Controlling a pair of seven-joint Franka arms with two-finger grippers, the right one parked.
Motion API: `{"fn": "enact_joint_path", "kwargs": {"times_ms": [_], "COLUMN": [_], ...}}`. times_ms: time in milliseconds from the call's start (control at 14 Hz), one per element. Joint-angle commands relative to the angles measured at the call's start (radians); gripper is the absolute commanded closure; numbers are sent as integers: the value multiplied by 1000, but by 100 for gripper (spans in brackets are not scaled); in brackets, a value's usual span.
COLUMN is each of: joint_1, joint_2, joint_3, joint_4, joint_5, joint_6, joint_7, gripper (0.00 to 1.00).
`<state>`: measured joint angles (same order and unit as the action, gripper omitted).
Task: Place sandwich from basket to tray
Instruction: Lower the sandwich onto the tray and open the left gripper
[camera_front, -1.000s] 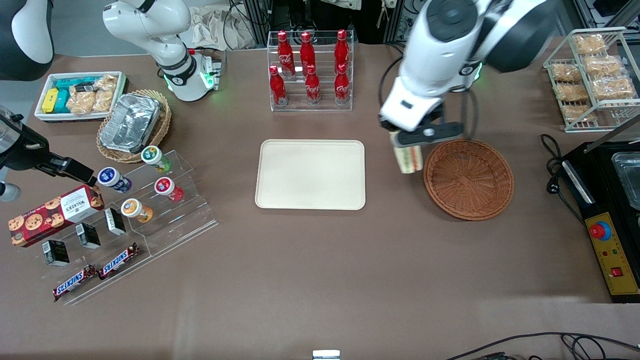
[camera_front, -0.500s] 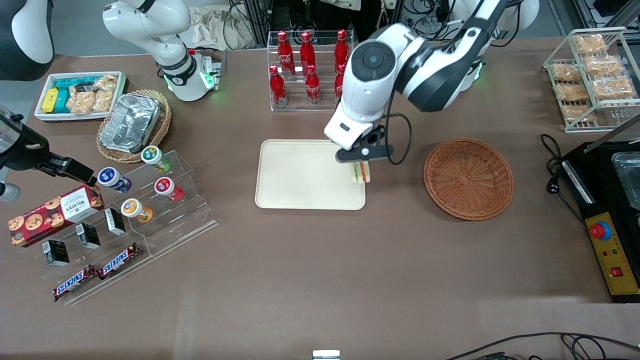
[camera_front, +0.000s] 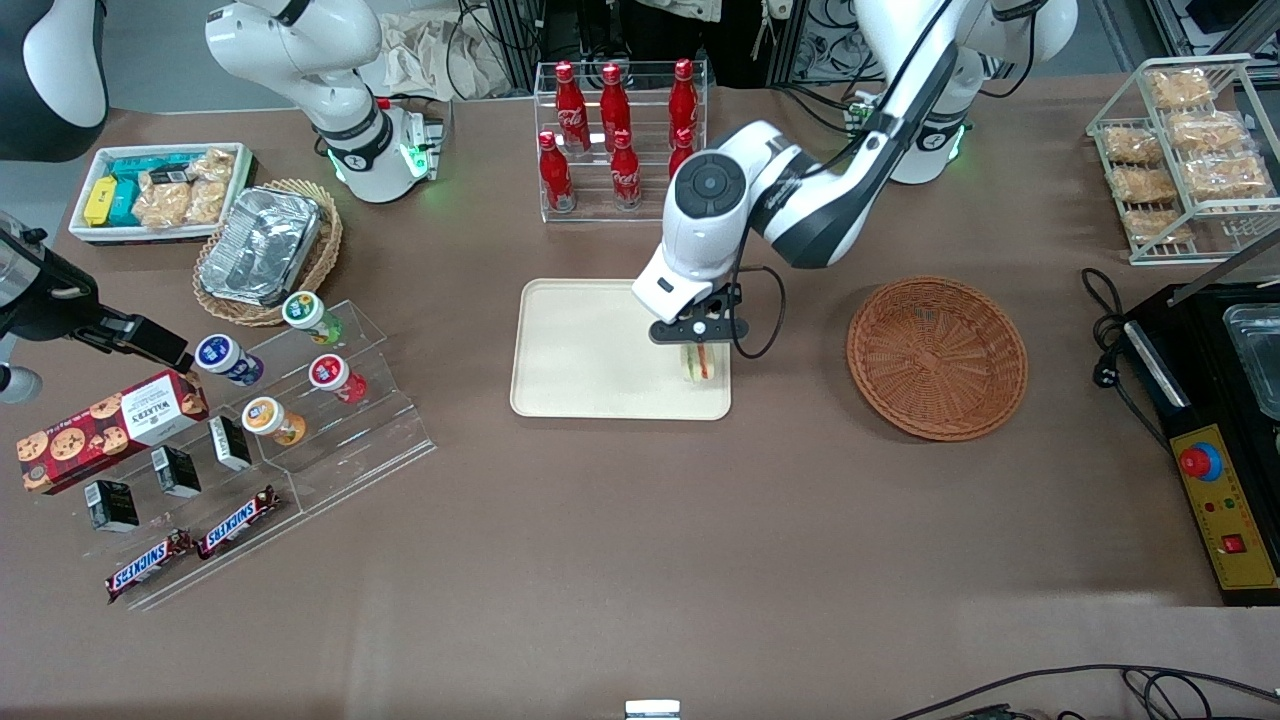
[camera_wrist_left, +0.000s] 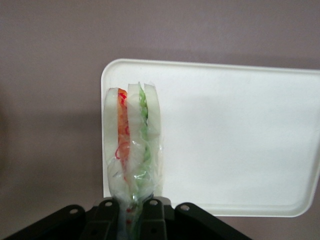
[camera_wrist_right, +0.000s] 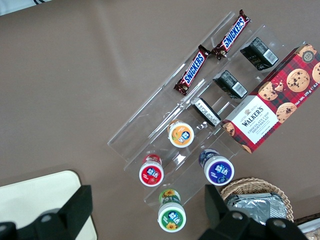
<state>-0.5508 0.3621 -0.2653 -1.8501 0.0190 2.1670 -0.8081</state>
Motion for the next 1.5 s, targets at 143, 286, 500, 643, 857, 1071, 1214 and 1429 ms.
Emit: {"fn": "enact_joint_path", "kwargs": {"times_ms": [143, 286, 500, 643, 857, 1071, 1214, 1429], "joint_1": [-15, -17, -18, -18, -17, -6, 0, 58], "joint_2": [63, 99, 136, 143, 140, 100, 31, -92], "joint_3": [14, 15, 15, 15, 17, 20, 23, 17], "joint_4": [-24, -23, -24, -26, -37, -35, -12, 49], "joint_5": [38, 52, 97, 102, 104, 105, 102, 70], "joint_6": [75, 121, 165, 169, 168, 134, 29, -166], "joint_7": [72, 70, 55, 55, 67, 72, 105, 155], "gripper": [89, 89, 88, 82, 25, 1, 1, 1]}}
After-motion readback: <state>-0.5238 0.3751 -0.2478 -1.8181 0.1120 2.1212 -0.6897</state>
